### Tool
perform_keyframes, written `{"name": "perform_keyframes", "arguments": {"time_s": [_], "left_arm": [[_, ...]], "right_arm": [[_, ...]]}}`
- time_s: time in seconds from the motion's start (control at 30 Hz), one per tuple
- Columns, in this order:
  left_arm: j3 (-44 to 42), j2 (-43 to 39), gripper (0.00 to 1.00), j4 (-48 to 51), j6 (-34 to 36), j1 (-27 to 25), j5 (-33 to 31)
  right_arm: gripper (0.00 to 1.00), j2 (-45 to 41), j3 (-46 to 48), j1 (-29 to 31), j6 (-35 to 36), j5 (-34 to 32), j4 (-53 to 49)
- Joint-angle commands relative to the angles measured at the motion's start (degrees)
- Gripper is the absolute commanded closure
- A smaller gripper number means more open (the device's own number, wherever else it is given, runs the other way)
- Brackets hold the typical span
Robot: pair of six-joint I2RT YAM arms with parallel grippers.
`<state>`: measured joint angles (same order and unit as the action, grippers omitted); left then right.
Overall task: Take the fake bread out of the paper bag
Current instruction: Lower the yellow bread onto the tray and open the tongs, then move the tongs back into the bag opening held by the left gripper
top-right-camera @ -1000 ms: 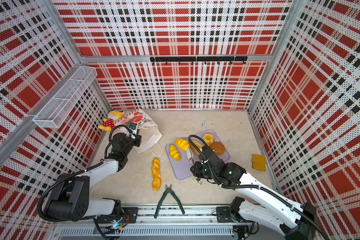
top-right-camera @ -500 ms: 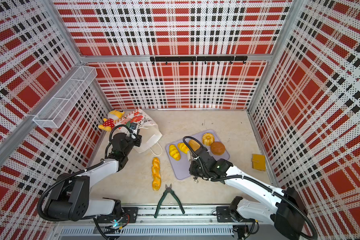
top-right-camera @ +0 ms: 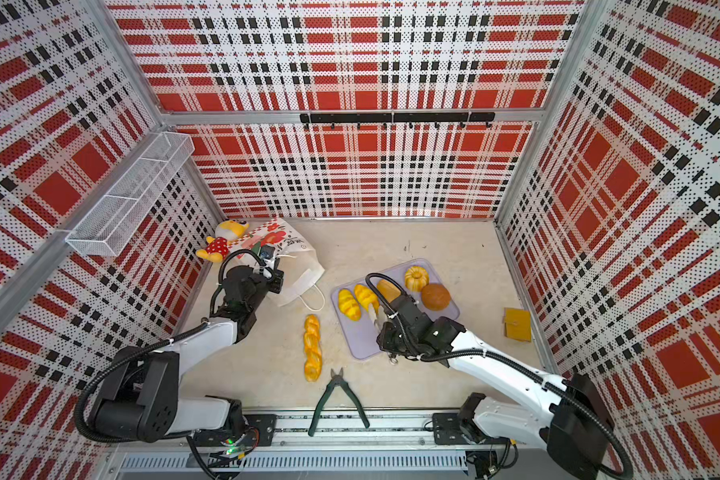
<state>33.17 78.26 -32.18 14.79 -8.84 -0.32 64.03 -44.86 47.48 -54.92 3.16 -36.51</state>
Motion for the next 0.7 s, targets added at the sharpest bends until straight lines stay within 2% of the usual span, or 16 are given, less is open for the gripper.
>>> {"name": "perform_keyframes", "arguments": {"time_s": [0.0,0.2,0.37,0.53,0.67], "left_arm": [[-0.02,-1.1,1.0,-1.82,-0.27,-0.57,-0.03],[-0.29,-1.69,1.0,-1.59,0.58,-0.61,0.65],[-1.24,-4.99,1.0,1.29,2.5,-0.61,0.15],[-1.0,-6.8,1.0,3.43,3.05,0.57,0.74],[-1.0,-6.17,1.0,3.04,1.97,0.75,2.24]], "right_arm": [[0.62,-2.52,-0.14,-0.22,-0.06,0.27,-1.1],[0.64,-4.82,-4.61,-0.2,2.47,1.68,-6.19],[0.68,-0.79,-11.25,-0.16,7.38,9.46,-2.94],[0.71,8.57,-16.6,1.05,5.85,16.83,11.82],[0.71,18.96,-18.24,2.29,-2.1,21.68,33.93]]}}
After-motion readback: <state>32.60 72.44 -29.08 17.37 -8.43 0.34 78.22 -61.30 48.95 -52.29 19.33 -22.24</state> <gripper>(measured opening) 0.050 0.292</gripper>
